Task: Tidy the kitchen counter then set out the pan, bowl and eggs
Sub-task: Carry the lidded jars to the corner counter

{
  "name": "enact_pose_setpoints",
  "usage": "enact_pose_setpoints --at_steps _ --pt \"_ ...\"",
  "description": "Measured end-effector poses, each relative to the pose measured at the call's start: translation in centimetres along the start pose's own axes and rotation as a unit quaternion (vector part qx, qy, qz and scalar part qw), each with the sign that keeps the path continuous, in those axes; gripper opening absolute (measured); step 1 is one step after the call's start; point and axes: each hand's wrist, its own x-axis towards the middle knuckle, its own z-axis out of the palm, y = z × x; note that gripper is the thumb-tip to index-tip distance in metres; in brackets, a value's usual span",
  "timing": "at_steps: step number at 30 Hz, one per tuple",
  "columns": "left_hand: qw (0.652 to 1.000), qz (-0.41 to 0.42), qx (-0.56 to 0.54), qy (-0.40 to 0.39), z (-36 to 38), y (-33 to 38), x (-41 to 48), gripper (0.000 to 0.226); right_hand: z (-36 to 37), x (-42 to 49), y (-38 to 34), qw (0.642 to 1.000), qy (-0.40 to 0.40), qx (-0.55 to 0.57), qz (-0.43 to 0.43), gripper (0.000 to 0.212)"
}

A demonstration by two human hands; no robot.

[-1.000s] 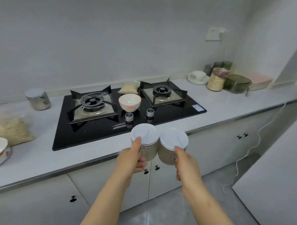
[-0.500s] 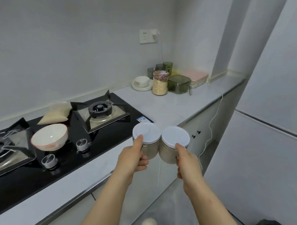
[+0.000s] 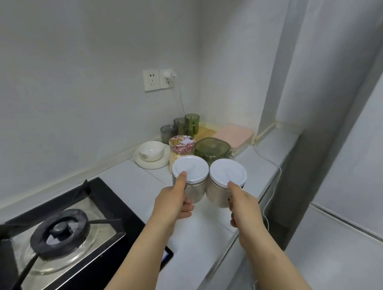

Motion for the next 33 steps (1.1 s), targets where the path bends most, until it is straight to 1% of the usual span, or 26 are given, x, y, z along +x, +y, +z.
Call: enact_pose_setpoints --at_steps 4,9,12,16,18,22,26,29,33 --pt "1.000 0.007 0.008 -0.003 2.1 1.9 5.5 0.053 0.6 5.8 -1.9 1.000 -0.006 0.004 0.003 0.033" --pt "1.000 0.017 0.007 0.019 5.6 5.1 13.0 0.053 1.7 14.4 -5.2 0.999 -0.025 0.014 -0.023 0.036" --pt "0.999 0.019 -0.016 0.034 7.8 7.5 17.8 0.063 2.7 20.4 -7.6 0.998 -0.046 0.007 -0.033 0.033" --pt "0.998 0.018 -0.012 0.058 9.9 10.6 23.0 0.053 3.8 26.9 -11.1 0.996 -0.078 -0.008 -0.035 0.033" --pt "0.997 0.022 -0.005 0.076 10.7 12.2 25.5 0.053 4.6 30.0 -12.6 0.994 -0.104 -0.006 -0.042 0.031" --pt "0.994 0.030 -0.011 0.103 11.4 14.2 29.3 0.055 6.4 34.9 -14.7 0.991 -0.127 -0.004 -0.036 0.039" --pt "0.991 -0.002 -0.016 0.133 11.5 15.3 33.7 0.055 8.4 39.6 -16.0 0.988 -0.146 -0.017 -0.045 0.048" --pt "0.989 -0.009 -0.012 0.145 11.5 15.8 36.6 0.053 9.9 42.8 -16.4 0.983 -0.170 -0.032 -0.058 0.049" --pt "0.989 -0.026 0.018 0.146 11.5 15.6 39.7 0.053 10.8 46.3 -16.2 0.981 -0.185 -0.047 -0.028 0.044"
